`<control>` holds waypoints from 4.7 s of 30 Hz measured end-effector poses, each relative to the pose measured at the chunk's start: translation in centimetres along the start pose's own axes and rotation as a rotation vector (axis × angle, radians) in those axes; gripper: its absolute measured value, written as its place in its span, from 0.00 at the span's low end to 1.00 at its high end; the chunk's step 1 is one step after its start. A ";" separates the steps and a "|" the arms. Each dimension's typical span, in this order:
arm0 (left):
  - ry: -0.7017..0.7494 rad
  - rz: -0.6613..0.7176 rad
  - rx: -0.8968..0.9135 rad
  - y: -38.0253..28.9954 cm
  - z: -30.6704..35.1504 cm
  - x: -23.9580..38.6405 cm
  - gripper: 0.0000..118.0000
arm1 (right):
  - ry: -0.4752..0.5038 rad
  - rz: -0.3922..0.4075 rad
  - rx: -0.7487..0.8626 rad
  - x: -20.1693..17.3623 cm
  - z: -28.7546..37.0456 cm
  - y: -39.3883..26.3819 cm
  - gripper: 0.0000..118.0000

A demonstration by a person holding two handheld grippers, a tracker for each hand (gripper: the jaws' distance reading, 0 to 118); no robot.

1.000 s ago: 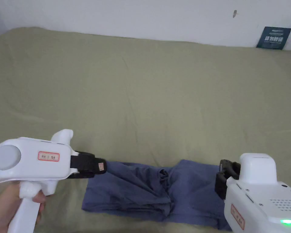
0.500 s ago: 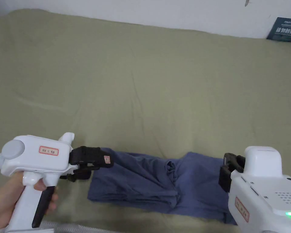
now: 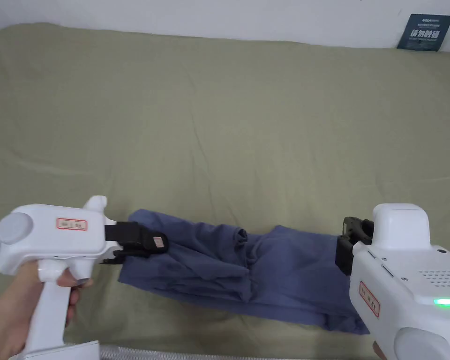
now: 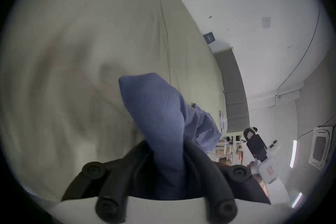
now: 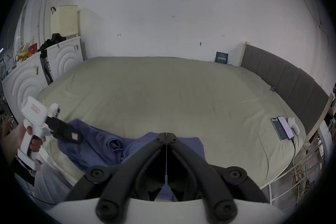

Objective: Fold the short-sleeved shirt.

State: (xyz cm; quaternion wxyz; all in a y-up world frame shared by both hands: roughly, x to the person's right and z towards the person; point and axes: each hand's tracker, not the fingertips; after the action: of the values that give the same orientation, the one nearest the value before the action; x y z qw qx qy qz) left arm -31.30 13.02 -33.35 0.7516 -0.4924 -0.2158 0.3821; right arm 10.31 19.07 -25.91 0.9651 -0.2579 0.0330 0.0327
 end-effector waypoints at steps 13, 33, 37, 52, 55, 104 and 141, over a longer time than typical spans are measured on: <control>0.441 -0.182 0.123 -0.7 8.5 3.5 0.08 | -0.026 0.025 0.058 -1.3 -2.1 2.8 0.01; 0.372 -0.464 -0.036 -4.9 -13.8 15.9 0.90 | -0.046 0.040 -0.048 0.5 -3.5 -0.4 0.01; 0.309 -0.384 0.006 -4.5 -11.2 16.2 0.83 | -0.053 0.028 -0.073 1.3 -3.2 -1.3 0.01; -0.070 -0.104 -0.204 -3.3 -13.6 5.6 0.00 | -0.032 -0.031 -0.123 1.4 -3.2 -2.5 0.01; -0.035 -0.104 -0.224 -4.5 -15.7 4.2 0.00 | -0.032 -0.019 -0.138 1.4 -3.4 -2.7 0.01; 0.012 -0.049 -0.106 -0.1 -7.3 -1.5 0.27 | 0.767 -0.398 -0.534 -1.8 -17.8 -3.3 0.01; 0.098 -0.115 -0.095 6.3 6.4 -6.3 0.26 | 0.005 0.030 0.195 -11.1 -3.9 2.5 0.01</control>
State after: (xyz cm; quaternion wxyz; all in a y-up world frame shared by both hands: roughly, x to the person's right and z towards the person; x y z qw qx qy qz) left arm -41.93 13.16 -36.06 0.7578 -0.5325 -0.2248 0.3029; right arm -1.09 18.83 -29.62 0.9849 -0.1621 0.0423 0.0431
